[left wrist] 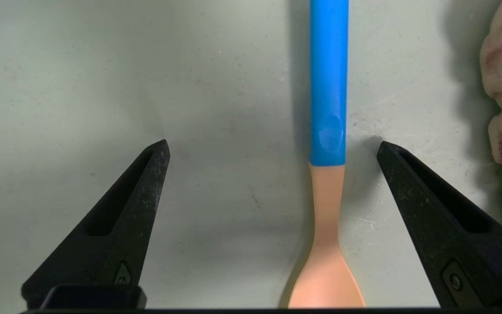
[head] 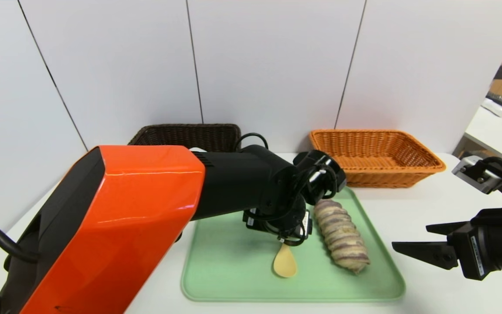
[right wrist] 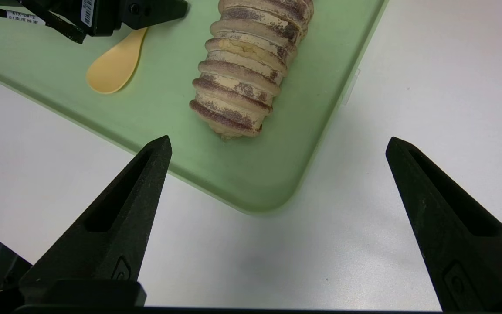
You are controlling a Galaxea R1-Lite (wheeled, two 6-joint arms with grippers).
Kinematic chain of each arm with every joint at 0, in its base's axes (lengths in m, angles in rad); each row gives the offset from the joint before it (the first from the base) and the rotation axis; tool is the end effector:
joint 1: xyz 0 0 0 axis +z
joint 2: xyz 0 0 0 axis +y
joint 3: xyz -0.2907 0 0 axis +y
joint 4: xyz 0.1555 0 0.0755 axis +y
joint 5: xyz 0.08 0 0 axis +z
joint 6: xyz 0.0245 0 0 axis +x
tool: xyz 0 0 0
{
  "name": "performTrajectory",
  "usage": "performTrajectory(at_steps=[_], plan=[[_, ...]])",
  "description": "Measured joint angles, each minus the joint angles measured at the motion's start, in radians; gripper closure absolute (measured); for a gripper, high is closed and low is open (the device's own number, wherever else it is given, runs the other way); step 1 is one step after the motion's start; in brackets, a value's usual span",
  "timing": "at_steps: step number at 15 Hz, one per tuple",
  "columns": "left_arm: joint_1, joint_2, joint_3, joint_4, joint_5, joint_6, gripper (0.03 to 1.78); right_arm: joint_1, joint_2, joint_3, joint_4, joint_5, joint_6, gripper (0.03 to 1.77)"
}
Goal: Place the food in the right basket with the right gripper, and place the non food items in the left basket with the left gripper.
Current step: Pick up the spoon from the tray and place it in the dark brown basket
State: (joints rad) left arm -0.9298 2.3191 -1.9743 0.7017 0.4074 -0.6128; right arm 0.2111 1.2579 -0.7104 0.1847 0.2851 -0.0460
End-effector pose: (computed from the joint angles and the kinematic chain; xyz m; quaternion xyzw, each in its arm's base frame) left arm 0.2595 -0.3316 0.1428 0.0429 0.4413 -0.0950 0.8913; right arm 0.1546 0.0402 0.1909 -0.0076 0.3524 0.2375 0.9052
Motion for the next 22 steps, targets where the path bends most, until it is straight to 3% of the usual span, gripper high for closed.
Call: performTrajectory(at_steps=[2,6,9,10,11,18,22], plan=[[0.0,-0.001,0.0,0.004,-0.006,-0.005,0.13,0.0,0.0,-0.001,-0.001,0.0,0.0,0.1],[-0.005,-0.001,0.005,0.005,-0.01,-0.01,0.78,0.0,0.0,-0.002,-0.001,0.0,0.0,0.1],[-0.01,-0.001,0.007,0.007,-0.017,-0.029,1.07,0.0,0.0,-0.003,-0.001,0.0,0.0,0.1],[-0.011,-0.001,0.009,0.008,-0.017,-0.032,1.55,0.0,0.0,-0.004,-0.002,0.0,0.001,0.1],[-0.013,0.0,0.01,0.008,-0.017,-0.033,1.68,0.0,0.0,-0.005,-0.001,0.0,0.0,0.1],[-0.01,-0.036,0.01,0.01,-0.006,-0.026,1.68,-0.007,0.001,-0.012,-0.002,0.001,-0.001,0.1],[0.05,-0.139,0.009,0.011,-0.003,0.061,1.68,-0.014,0.001,-0.012,-0.002,0.001,-0.001,0.1]])
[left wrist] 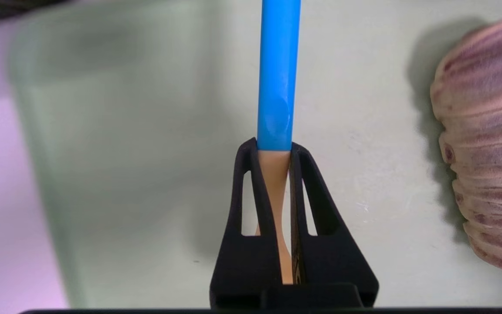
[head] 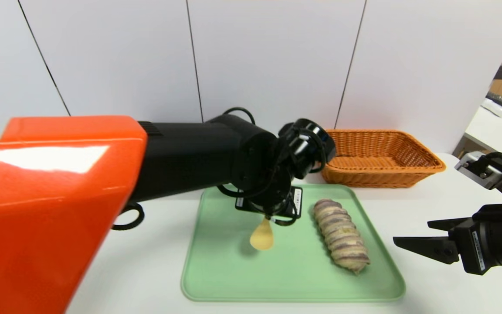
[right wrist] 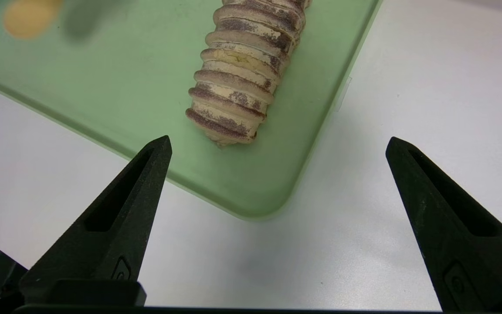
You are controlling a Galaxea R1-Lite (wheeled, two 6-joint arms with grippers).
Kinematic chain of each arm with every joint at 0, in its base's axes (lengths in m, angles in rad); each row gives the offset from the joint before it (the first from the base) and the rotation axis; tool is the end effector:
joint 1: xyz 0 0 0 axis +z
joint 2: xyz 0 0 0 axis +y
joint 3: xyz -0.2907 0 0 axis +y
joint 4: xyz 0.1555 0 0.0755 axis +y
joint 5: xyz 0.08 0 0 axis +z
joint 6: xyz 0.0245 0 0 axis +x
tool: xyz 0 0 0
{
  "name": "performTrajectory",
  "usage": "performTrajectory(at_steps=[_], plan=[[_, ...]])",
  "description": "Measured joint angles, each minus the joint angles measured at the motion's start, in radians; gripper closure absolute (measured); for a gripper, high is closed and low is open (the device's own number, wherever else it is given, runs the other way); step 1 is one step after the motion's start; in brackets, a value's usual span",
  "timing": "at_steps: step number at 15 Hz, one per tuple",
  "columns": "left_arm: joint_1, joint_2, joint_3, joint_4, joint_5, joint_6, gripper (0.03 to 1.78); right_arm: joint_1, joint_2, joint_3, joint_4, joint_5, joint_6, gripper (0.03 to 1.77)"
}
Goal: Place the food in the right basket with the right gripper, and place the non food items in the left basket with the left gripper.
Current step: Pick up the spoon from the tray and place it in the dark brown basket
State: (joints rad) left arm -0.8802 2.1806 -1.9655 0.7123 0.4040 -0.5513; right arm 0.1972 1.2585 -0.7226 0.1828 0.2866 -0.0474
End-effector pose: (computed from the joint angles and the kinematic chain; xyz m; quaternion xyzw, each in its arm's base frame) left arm 0.2597 -0.2991 0.1968 0.0212 0.4021 -0.1055 0.9093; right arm 0.1564 0.0383 0.1940 -0.0058 0.3459 0.2325 0.9090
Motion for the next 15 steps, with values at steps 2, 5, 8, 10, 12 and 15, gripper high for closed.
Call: performTrajectory(at_steps=[2,5,8,10,12,15], plan=[[0.049,-0.053,0.0,-0.008,0.0,0.064,1.68,-0.001,0.0,0.003,0.0,0.0,0.001,0.1],[0.122,-0.121,-0.001,0.0,0.001,0.08,1.68,-0.001,0.0,0.008,0.0,0.0,0.0,0.1],[0.197,-0.17,0.0,0.001,0.001,0.1,1.68,-0.001,0.0,0.011,0.0,0.001,-0.001,0.1],[0.264,-0.186,0.0,-0.004,-0.001,0.116,1.68,-0.001,0.001,0.01,0.0,0.001,-0.002,0.1],[0.341,-0.186,-0.003,-0.017,-0.005,0.141,1.68,0.0,0.002,0.01,0.0,0.003,-0.002,0.1],[0.436,-0.171,-0.005,-0.088,-0.047,0.166,1.68,0.0,0.005,0.015,0.0,0.0,-0.001,0.1]])
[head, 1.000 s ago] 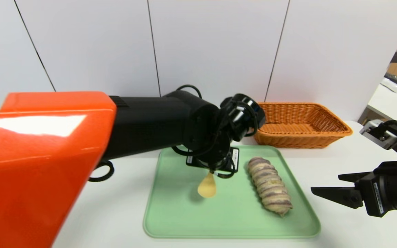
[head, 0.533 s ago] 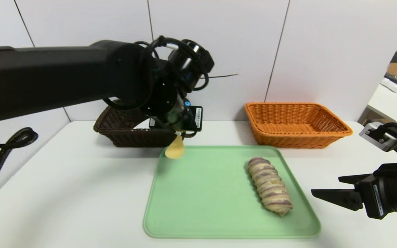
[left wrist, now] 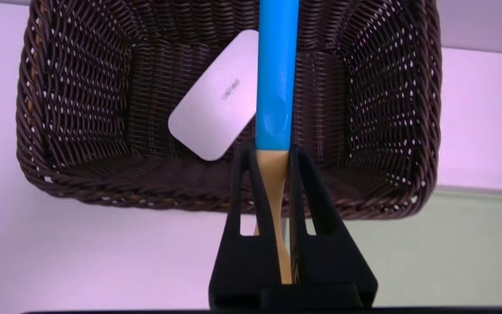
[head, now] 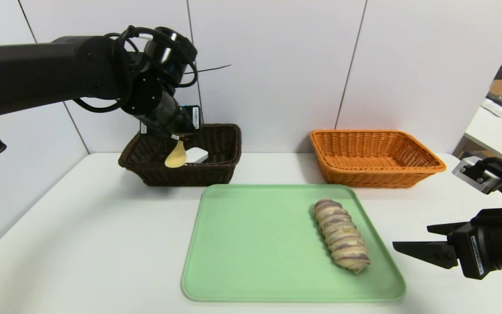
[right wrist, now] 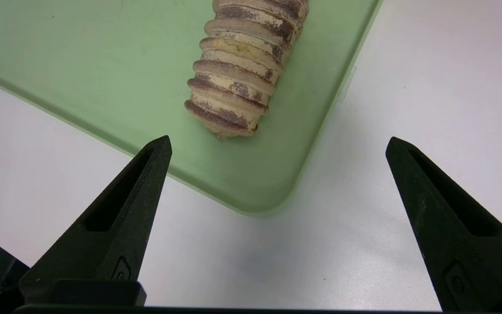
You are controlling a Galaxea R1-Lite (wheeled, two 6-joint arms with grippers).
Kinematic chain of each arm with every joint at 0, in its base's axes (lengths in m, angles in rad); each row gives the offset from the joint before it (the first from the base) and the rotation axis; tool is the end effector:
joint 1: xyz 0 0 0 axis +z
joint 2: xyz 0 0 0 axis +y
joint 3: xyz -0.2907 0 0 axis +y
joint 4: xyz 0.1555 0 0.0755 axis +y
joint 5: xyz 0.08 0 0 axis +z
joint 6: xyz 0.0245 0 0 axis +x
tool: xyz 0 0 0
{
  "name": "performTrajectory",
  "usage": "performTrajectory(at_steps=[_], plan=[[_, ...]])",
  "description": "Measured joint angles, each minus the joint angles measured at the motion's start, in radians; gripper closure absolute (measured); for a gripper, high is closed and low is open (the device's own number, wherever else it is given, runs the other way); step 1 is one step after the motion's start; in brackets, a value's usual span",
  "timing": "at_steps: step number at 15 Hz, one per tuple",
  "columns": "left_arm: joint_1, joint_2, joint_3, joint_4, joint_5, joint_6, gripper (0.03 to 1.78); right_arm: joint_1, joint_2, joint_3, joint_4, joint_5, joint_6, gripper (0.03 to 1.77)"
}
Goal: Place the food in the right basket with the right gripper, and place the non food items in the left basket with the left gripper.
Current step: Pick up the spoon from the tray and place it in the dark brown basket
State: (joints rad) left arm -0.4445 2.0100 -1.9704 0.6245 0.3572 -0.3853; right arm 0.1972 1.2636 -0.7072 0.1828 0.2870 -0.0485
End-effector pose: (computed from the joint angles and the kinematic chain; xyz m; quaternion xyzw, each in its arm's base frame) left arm 0.3315 -0.1484 0.2689 -0.0560 0.3025 0.0170 0.9514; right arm 0.1560 0.0382 0.1894 -0.0057 0.3554 0.2322 0.9054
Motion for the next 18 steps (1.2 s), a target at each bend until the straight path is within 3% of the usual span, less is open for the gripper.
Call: performTrajectory(at_steps=[4,10,18], plan=[[0.082,0.044,-0.001,-0.105,-0.042,0.073,1.68,-0.004,0.001,0.001,0.004,-0.001,0.0,0.1],[0.119,0.092,-0.004,-0.151,-0.102,0.086,1.68,-0.004,-0.002,0.002,0.003,0.0,0.001,0.1],[0.129,0.1,-0.004,-0.183,-0.104,0.094,1.68,-0.003,-0.004,0.0,0.003,-0.001,0.001,0.1]])
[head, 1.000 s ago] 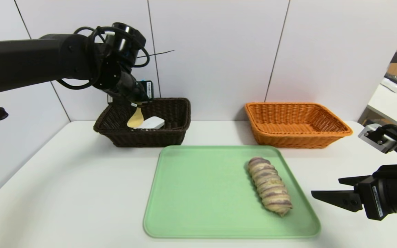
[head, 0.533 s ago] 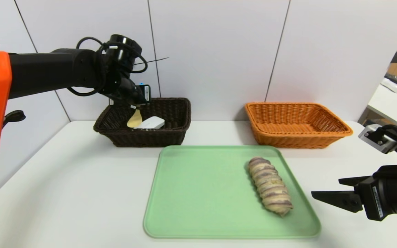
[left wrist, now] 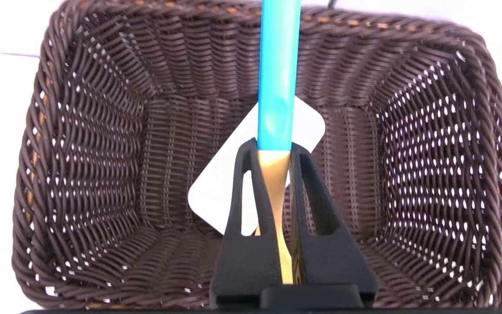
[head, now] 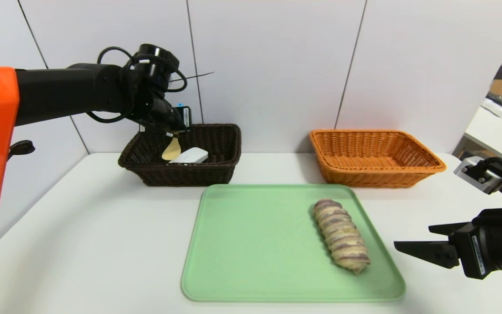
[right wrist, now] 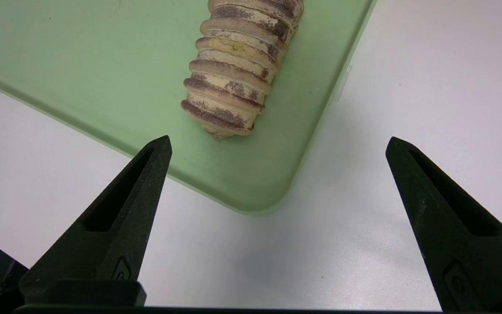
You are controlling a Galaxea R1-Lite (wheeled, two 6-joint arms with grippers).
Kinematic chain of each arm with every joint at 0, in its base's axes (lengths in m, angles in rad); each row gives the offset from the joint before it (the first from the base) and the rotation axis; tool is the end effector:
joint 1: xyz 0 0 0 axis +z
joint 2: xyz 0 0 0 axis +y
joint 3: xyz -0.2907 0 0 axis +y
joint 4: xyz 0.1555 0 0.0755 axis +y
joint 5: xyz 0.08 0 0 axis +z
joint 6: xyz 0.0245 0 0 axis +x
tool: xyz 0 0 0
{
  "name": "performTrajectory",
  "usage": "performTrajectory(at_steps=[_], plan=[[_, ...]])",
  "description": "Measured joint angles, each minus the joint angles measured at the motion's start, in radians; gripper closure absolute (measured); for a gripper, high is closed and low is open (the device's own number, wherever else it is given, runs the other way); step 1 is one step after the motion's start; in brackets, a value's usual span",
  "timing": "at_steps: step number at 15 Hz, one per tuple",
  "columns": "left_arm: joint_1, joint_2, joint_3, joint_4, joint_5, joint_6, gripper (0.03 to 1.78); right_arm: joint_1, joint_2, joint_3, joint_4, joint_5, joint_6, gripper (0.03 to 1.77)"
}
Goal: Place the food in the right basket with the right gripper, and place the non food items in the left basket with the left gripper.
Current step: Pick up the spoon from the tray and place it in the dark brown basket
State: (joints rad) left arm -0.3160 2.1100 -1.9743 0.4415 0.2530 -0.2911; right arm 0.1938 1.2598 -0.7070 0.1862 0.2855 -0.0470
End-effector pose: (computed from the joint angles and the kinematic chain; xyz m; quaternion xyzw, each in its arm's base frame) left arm 0.3825 -0.1186 0.2466 -0.0599 0.2747 0.0097 0.9596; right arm 0.1552 0.0375 0.1896 -0.0047 0.3555 0.2298 0.9060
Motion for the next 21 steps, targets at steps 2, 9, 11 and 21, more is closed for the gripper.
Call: performTrajectory(at_steps=[2,9,11,21], plan=[[0.001,0.004,0.0,-0.026,-0.001,0.005,1.68,0.0,0.0,0.001,0.0,0.0,0.0,0.1],[0.01,0.02,0.0,-0.079,-0.014,0.025,1.68,0.0,0.001,0.005,-0.003,0.001,-0.001,0.1],[0.01,0.023,0.0,-0.087,-0.014,0.025,1.68,0.0,0.002,0.005,-0.003,0.001,-0.001,0.1],[0.035,0.051,0.0,-0.103,-0.024,0.097,1.68,0.0,0.004,0.006,-0.003,0.001,-0.001,0.1]])
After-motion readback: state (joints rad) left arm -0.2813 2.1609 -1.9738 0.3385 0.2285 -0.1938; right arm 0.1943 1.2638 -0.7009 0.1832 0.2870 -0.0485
